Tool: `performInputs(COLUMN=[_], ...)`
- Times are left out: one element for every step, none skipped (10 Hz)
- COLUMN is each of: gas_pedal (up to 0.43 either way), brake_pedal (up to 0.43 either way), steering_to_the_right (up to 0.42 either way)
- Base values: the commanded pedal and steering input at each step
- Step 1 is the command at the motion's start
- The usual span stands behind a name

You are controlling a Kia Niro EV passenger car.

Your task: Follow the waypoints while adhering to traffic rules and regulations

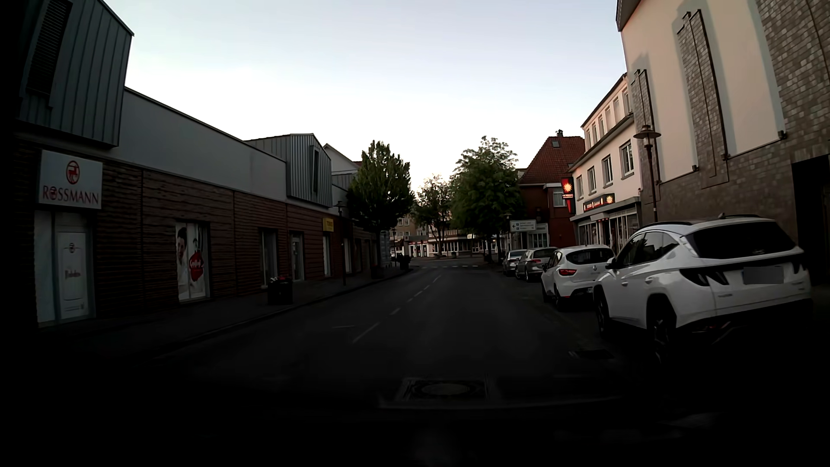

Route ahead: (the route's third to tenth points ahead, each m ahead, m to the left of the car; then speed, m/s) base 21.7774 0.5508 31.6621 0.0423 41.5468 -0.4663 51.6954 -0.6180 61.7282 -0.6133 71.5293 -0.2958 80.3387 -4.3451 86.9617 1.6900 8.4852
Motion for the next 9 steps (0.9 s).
performInputs(gas_pedal=[0.15,0.15,0.15,0.15,0.15,0.15,0.15,0.138,0.11], brake_pedal=[0.006,0.006,0.006,0.006,0.006,0.006,0.0,0.006,0.006], steering_to_the_right=[0.01,0.01,0.01,0.01,0.01,0.01,0.01,0.01,0.01])
